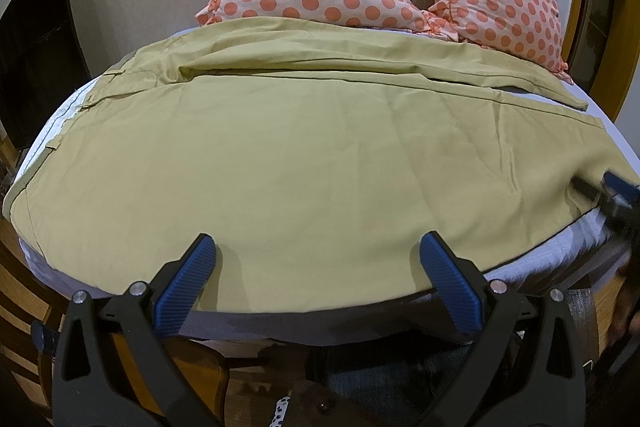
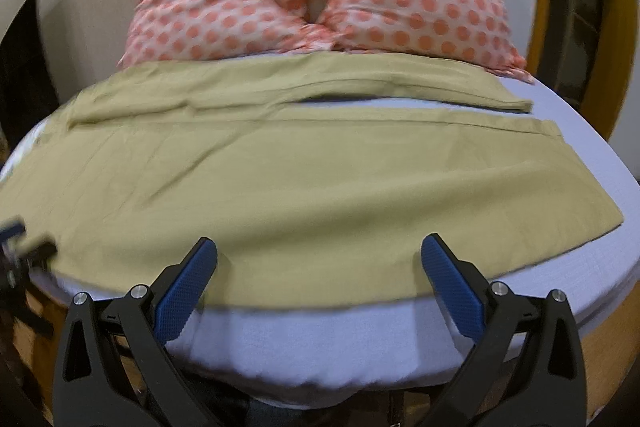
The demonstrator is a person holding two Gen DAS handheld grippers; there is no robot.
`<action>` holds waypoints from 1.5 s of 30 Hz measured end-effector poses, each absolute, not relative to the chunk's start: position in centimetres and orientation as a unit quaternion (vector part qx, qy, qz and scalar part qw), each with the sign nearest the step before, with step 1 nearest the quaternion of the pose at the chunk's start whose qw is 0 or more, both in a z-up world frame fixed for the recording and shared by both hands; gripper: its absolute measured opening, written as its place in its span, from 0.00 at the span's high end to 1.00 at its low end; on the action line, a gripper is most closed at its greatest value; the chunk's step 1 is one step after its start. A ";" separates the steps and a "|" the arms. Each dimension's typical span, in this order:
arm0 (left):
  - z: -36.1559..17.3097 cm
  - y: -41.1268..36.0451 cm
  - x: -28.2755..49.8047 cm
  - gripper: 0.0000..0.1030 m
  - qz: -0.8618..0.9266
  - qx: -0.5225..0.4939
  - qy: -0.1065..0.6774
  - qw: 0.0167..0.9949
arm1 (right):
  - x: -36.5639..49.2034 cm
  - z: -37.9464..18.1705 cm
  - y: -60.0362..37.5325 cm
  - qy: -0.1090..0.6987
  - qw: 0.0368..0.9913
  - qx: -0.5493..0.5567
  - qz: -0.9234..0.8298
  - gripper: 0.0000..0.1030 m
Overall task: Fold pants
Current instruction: 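Grasp the khaki pants leg hem with the right gripper and lift it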
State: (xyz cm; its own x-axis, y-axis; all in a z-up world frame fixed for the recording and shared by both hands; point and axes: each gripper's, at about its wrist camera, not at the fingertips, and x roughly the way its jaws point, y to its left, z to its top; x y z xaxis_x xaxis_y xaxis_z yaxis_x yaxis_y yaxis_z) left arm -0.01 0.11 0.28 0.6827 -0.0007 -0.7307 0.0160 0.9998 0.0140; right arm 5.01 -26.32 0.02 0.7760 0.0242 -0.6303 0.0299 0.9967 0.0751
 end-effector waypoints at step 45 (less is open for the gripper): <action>4.0 5.6 5.1 0.02 -0.008 -0.075 0.343 0.936 | 19.6 0.0 -53.4 0.202 0.859 0.464 -0.075 0.96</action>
State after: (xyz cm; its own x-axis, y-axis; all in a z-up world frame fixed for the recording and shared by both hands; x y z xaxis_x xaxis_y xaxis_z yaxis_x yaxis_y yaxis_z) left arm 5.13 5.58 3.97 0.7652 -0.0657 -0.6405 -0.0373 0.9886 -0.1459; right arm 19.58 -53.36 0.04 0.9073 0.0583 -0.4165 0.3164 0.5579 0.7672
